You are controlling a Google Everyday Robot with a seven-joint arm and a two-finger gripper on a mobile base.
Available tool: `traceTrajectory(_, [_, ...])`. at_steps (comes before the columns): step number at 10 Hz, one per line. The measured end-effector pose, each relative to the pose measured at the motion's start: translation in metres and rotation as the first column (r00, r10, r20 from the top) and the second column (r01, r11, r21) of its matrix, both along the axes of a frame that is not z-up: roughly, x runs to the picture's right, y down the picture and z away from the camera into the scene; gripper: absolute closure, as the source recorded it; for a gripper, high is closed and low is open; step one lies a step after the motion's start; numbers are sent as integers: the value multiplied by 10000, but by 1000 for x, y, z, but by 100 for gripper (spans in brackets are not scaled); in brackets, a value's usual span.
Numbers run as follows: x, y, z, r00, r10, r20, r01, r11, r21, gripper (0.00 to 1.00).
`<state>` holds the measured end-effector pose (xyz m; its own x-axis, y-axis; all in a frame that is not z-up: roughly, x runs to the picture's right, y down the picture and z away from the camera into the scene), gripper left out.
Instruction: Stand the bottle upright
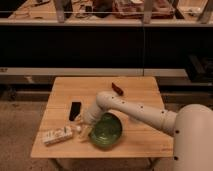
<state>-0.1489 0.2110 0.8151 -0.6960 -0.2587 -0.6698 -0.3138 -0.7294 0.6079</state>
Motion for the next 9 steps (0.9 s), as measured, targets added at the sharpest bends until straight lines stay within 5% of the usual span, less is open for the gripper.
traceTrajectory(2, [1,-1,4,9999,77,-72,-76,10000,39,58])
traceTrajectory(9, [2,-2,4,9998,143,-164,-140,9998,172,58])
